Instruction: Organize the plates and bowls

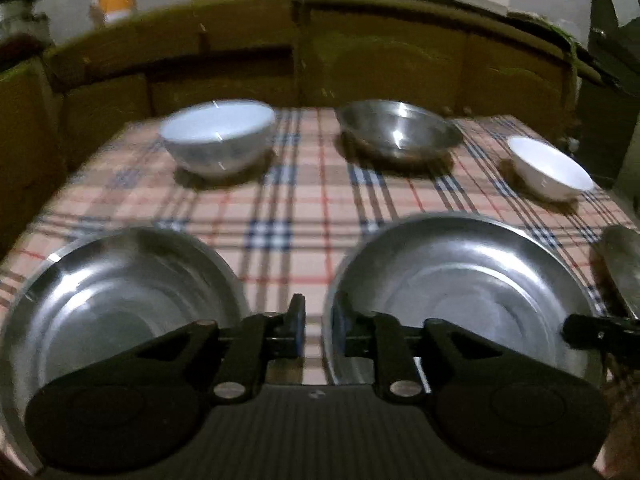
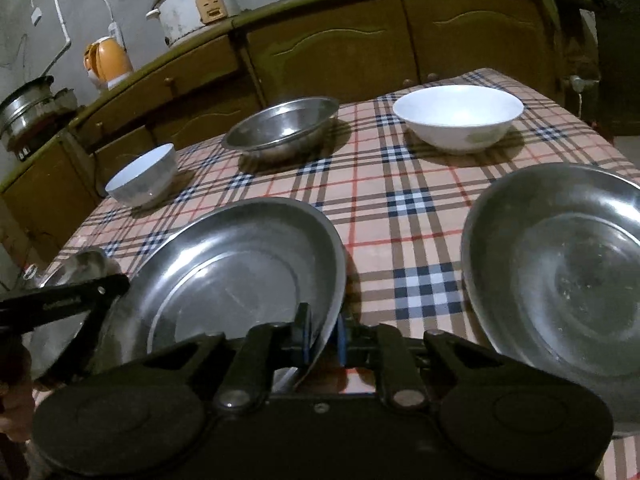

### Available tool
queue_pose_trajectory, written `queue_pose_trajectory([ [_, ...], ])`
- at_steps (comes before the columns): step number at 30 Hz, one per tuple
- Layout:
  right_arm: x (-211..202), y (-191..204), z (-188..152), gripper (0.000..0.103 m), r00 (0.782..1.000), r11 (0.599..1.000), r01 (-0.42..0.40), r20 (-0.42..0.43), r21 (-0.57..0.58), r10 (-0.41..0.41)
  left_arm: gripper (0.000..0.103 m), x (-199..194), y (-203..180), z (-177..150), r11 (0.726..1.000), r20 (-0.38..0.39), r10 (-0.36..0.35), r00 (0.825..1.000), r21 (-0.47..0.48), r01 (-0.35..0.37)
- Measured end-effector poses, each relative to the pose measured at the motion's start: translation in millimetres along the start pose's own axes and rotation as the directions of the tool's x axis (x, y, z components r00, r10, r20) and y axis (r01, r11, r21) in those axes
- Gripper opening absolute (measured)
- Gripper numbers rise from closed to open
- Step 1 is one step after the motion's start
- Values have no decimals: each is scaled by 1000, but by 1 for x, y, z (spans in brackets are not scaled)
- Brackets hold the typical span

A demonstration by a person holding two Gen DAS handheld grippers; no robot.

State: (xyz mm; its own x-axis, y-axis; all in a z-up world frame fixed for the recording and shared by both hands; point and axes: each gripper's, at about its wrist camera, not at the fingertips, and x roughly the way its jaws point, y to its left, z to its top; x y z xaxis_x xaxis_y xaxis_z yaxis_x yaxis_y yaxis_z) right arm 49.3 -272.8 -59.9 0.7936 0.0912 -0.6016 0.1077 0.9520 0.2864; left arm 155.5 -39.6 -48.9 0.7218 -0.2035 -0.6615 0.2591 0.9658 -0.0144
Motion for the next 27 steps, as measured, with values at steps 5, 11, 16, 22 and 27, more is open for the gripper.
queue_pose_trajectory([
  [5,-4,-2,-6,17,1000,1000,-18,4,12,18,18,5,0,-9,998,-33,-53,998,-44,51],
  [11,-21,-3,-8,17,1000,1000,-22,21,22,21,15,-9,1,-11,994,-22,-76,997,-86,74],
  [16,-50,4,-8,17,998,1000,-21,61,-10,22,15,-41,-6,-14,995,16,-64,998,-80,65],
  [22,-84,9,-16,17,996,999,-30,85,-27,33,15,-74,-14,-23,997,59,-49,997,-60,52],
  [27,-102,11,-27,18,995,999,-27,91,-40,30,15,-92,-20,-31,998,83,-38,996,-48,42],
])
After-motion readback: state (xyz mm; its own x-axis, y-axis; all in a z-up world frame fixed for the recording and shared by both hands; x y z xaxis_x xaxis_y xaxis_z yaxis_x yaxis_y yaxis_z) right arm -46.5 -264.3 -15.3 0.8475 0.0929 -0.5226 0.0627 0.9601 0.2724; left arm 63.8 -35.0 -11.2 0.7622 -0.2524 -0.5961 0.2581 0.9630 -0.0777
